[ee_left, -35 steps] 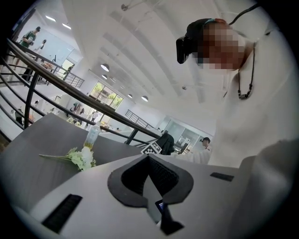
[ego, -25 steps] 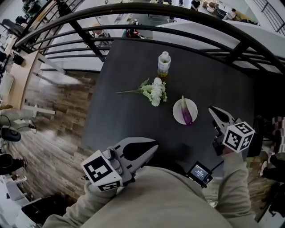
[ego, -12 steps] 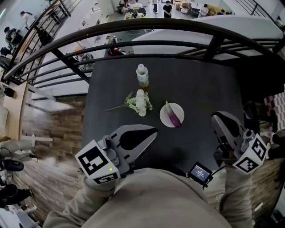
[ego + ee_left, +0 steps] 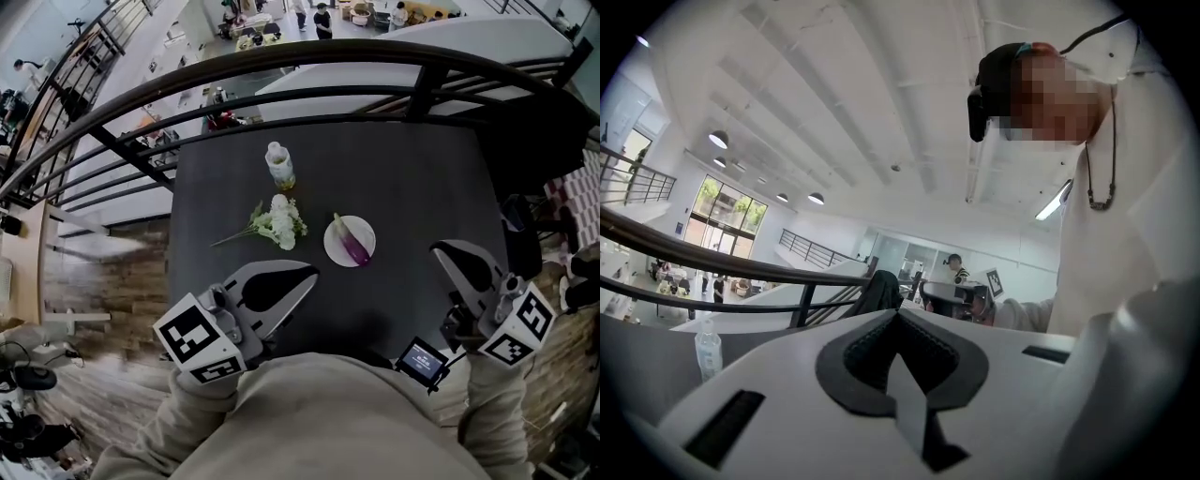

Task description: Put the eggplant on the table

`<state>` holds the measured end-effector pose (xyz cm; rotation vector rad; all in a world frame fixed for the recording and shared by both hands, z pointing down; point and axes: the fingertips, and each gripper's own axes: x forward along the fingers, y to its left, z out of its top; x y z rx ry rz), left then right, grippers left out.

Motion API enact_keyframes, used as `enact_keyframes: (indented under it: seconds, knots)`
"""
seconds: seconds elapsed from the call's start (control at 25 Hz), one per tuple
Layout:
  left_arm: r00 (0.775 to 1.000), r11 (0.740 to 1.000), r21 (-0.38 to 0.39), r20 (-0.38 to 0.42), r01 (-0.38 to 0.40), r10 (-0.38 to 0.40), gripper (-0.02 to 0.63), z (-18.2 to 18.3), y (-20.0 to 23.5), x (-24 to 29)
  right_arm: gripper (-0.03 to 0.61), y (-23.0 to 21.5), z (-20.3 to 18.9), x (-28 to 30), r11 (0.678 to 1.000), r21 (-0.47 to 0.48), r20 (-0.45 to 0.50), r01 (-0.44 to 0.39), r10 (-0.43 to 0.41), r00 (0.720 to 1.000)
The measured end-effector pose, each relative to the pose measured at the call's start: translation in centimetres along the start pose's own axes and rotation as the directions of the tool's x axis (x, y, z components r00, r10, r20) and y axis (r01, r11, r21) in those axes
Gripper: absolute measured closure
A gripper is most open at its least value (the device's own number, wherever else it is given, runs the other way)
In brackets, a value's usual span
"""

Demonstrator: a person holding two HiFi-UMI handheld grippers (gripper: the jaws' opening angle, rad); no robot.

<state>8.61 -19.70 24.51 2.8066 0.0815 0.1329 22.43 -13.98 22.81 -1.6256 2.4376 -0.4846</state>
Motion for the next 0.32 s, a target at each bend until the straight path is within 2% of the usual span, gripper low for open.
enact_keyframes:
  seconds: [0.32]
  knots:
    - [1.0,1.0,0.014,0.002,0.023,-0.023,0.609,-0.5,0.6,0.1,0.565,0.3,-1.7,1.0,1.0,0.001,-0.022,-0.006,0.006,1.0]
